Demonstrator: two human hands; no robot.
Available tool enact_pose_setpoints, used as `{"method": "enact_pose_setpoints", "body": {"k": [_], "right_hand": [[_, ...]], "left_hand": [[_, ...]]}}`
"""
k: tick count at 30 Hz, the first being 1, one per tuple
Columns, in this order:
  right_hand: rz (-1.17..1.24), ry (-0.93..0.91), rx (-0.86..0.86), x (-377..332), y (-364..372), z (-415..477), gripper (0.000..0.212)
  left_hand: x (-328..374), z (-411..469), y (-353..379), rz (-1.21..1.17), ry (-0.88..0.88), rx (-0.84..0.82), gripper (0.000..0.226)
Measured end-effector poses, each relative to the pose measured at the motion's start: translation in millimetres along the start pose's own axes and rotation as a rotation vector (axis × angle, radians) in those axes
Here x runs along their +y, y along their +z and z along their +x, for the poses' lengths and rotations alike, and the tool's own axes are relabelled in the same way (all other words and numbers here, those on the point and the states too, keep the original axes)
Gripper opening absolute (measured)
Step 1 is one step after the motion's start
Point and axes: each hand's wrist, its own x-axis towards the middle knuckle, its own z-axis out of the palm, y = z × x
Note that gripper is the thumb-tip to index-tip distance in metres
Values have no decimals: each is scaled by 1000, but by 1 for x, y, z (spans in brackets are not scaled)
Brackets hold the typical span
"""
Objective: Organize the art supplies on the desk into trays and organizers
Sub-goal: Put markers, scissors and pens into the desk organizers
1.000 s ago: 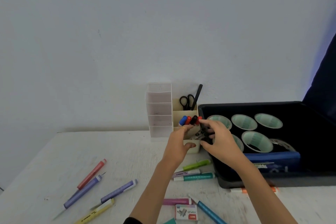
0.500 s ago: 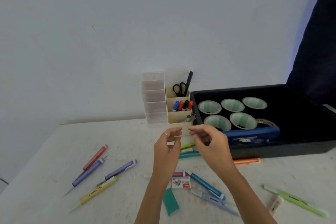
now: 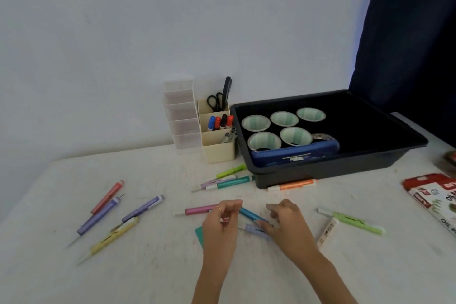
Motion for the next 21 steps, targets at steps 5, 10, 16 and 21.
{"method": "enact_pose_setpoints", "body": {"k": [5, 10, 16, 21], "right_hand": [[80, -57, 52, 10, 9, -9, 27], [362, -51, 208, -5, -1, -13, 18], [703, -105, 236, -47, -28, -3, 32], [895, -139, 169, -89, -47, 26, 21]], "left_hand": [[2, -9, 5, 30, -43, 6, 22], [3, -13, -1, 17, -50, 117, 24], [16, 3, -19, -124, -64, 277, 24], [37, 46, -47, -158, 12, 332, 28]]}}
